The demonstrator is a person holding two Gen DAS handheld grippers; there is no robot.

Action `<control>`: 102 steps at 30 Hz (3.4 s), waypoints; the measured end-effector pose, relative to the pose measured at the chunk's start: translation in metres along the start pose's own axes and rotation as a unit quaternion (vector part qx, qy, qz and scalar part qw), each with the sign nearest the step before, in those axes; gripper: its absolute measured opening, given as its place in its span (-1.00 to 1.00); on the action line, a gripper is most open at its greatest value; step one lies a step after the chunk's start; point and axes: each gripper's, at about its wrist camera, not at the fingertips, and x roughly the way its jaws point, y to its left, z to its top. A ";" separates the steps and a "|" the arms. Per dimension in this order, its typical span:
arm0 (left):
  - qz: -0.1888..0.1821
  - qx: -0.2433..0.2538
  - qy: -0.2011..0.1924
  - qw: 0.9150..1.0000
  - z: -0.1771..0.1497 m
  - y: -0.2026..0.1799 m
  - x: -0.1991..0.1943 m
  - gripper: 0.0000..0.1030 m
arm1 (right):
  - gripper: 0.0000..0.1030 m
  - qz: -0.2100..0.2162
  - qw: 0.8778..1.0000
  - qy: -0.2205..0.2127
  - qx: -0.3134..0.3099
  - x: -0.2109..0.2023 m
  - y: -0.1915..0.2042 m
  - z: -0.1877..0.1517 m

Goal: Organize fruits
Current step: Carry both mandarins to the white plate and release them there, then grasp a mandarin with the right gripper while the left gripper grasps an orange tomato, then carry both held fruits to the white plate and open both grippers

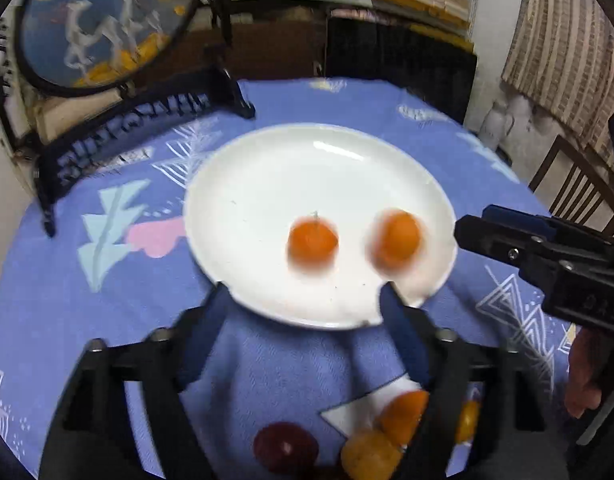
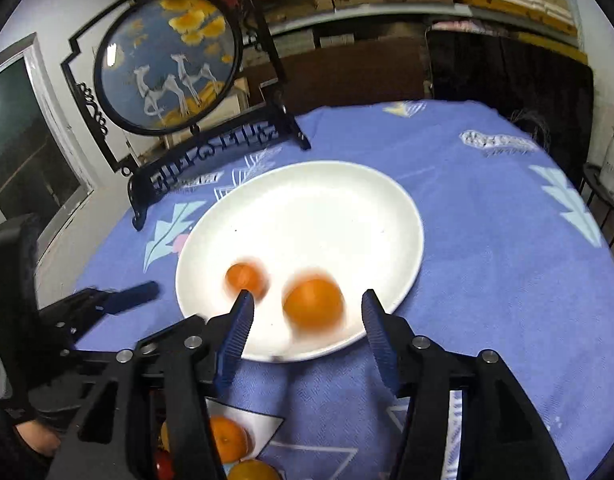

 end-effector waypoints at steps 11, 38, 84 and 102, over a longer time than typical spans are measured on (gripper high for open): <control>-0.008 0.098 -0.035 0.994 -0.142 -0.036 -0.133 0.49 | 0.22 -0.022 0.999 -0.023 -0.030 -0.097 0.004 -0.104; -0.002 0.047 -0.071 0.996 -0.218 -0.042 -0.159 -0.23 | 0.22 0.040 0.997 0.041 -0.060 -0.092 0.039 -0.180; 0.004 0.029 -0.049 0.998 -0.025 -0.007 -0.050 0.32 | 0.03 0.027 1.000 -0.013 -0.008 -0.023 0.013 -0.013; -0.015 0.079 0.004 0.997 -0.198 -0.025 -0.112 -0.03 | 0.11 0.011 1.000 0.010 0.023 -0.099 -0.006 -0.149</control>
